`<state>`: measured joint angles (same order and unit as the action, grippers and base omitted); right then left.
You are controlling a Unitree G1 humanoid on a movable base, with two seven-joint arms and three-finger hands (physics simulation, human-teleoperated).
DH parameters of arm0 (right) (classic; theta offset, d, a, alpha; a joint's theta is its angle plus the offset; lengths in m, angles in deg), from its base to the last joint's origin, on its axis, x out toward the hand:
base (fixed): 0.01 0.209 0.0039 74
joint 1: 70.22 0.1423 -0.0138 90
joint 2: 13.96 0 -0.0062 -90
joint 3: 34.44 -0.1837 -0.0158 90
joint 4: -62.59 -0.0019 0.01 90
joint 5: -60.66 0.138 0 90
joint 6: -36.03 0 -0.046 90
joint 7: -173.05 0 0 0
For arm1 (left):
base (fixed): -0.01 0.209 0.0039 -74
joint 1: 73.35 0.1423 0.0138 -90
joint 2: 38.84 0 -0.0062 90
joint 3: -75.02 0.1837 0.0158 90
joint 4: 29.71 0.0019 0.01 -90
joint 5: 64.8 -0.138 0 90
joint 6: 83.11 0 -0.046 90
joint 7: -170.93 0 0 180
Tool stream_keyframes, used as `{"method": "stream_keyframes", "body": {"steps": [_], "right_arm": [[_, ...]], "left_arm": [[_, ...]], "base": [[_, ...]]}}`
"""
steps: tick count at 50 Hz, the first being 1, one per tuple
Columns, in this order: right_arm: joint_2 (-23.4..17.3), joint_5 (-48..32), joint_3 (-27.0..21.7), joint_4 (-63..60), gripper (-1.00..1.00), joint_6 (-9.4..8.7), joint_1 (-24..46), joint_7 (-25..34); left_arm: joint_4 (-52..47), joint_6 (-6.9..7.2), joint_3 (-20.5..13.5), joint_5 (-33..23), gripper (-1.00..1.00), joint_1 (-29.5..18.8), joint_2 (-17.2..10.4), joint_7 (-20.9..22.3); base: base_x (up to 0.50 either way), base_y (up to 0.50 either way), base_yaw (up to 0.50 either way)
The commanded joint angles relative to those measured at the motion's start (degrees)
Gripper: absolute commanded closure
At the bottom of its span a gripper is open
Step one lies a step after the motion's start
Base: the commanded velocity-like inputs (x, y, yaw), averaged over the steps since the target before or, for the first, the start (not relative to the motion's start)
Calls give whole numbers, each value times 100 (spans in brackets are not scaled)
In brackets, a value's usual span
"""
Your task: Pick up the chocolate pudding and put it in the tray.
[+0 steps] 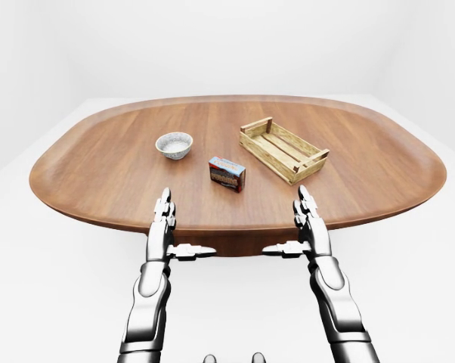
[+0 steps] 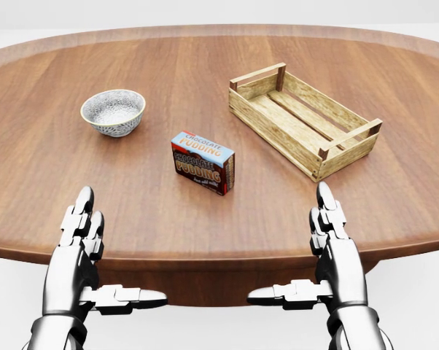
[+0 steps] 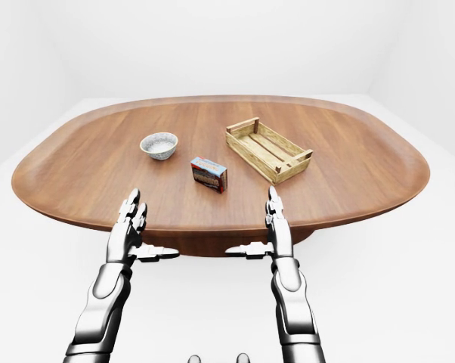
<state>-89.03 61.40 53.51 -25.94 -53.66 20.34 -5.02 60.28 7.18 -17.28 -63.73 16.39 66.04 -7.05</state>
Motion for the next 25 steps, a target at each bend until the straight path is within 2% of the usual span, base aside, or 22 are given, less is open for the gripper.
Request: {"method": "stream_keyframes", "body": {"steps": [1, 25], "right_arm": [[-2, 0, 2, -12, -100, -11, -4, 2], [-2, -4, 0, 17, -100, 13, 1, 13]], "left_arm": [[-2, 0, 0, -1, -100, 0, 0, -1], [-2, 3, 0, 0, -100, 0, 0, 0]], "base": [[0, 0, 0], [0, 0, 0]]}}
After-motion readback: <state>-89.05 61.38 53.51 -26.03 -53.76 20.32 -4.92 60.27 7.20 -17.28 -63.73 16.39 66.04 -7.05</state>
